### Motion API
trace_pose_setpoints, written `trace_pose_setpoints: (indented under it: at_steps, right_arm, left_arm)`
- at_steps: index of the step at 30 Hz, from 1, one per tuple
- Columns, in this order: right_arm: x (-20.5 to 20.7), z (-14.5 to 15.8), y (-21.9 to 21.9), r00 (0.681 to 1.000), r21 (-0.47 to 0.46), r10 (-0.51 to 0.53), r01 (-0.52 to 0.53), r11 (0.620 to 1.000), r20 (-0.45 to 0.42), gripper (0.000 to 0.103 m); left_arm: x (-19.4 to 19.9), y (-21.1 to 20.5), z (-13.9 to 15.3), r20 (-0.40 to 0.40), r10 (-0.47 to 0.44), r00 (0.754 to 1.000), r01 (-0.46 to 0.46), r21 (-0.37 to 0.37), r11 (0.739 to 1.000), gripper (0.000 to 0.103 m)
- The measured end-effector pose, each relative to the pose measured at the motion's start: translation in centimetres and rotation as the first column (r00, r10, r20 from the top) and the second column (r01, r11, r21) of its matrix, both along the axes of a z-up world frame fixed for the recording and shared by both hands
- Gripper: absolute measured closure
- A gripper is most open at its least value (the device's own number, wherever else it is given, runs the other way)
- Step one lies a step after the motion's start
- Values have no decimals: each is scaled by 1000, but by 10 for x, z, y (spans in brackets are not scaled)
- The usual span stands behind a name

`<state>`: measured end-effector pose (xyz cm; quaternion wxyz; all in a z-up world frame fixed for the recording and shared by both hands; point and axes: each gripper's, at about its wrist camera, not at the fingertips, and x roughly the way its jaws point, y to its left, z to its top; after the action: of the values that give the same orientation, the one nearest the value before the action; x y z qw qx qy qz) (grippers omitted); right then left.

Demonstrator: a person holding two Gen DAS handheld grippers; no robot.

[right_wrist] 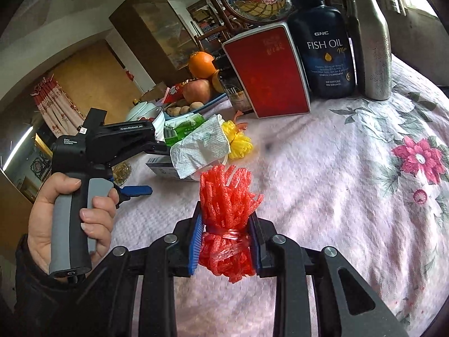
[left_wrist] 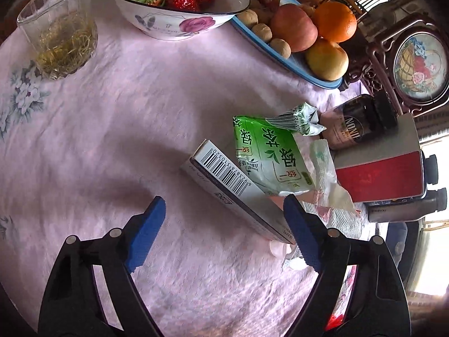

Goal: Collect trash

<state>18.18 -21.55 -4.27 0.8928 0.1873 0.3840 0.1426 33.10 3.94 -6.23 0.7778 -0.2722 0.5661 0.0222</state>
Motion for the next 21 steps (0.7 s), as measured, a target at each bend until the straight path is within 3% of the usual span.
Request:
trace_pose_setpoints:
  at_steps: [5,7,8,11,15,21]
  right_arm:
    - [0,2,0,1000,7,6,-7,1000,6,74]
    - [-1,3,-1,1000,14,7,-7,1000,12,74]
    - [-2,4,-2,1000,16,5,-5,1000,14,73]
    - [-3,5,-3,1000,20,4,-5,1000,23,73]
    - [-5,6,0,999,15,15,-15,1000,29,73]
    - [-3,4,0,1000,6,10,-10,1000,23,73]
  left_arm:
    - [-1,-4,11,17,-35,999,35,-4,999,43]
    - [-6,-4,14,10,-55,998,54,70,996,60]
    - [-9,-3,13,3,-66,998,65,94,993,63]
    - [-22,14,2,-47,-67,997,73,123,990,63]
    - [-36,37,1,-39,-26,999,28,64,998,63]
    - [-41,15,14,2,-99,995,99,68,993,61]
